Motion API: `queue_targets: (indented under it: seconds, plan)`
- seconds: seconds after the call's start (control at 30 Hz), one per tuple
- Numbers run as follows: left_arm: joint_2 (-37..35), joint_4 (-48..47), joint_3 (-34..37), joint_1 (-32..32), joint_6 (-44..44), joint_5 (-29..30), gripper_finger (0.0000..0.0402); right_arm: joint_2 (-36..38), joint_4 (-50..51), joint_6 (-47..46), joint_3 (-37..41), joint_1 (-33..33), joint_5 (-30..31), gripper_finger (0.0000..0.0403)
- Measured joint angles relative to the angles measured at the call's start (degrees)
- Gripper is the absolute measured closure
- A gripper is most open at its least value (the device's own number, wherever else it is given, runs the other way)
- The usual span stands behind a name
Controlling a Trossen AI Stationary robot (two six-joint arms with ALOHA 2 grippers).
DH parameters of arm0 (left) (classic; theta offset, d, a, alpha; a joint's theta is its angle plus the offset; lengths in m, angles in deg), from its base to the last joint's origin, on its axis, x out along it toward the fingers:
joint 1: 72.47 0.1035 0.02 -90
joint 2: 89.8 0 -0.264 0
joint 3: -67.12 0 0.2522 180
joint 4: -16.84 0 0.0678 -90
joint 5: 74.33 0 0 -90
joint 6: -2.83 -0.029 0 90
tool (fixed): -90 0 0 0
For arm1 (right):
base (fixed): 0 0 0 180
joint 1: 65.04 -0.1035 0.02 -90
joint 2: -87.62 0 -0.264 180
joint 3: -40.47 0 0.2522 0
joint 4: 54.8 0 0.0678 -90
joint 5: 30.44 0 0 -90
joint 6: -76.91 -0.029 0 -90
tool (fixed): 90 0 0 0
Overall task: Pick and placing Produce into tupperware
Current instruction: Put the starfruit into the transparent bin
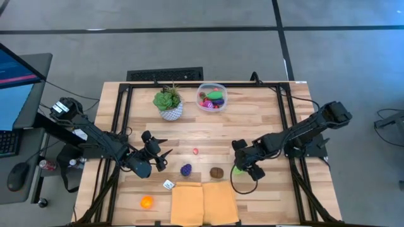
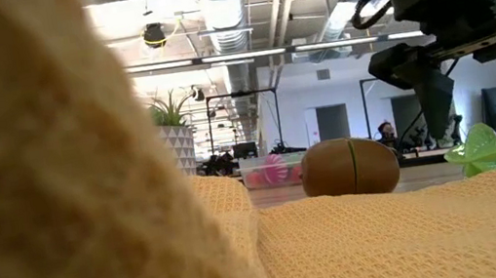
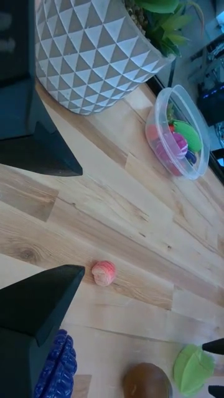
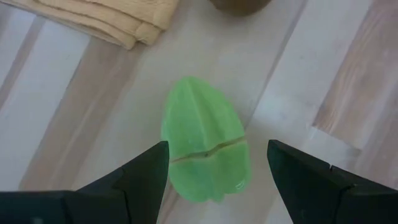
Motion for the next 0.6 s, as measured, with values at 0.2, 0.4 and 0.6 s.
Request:
queue_targets:
  seconds: [0.2, 0.4, 0.6]
  plan:
    - [0.0, 0.0, 0.0, -0.01, 0.0, 0.01, 0.0164, -1.91, -0.87, 0.08, -0.06, -0.02, -0.5, 0.0106]
    - [0.0, 0.06, 0.0, 0.0, 0.0, 0.03, 0.0164, -4.65, -1.1, -0.08, -1.86, -0.02, -1.51, 0.0106]
    - [0.02, 0.44, -0.02, 0.01, -0.04, 0.01, 0.0164, -7.22, 3.87, -0.1, -3.86, 0.02, -2.18, 0.0106]
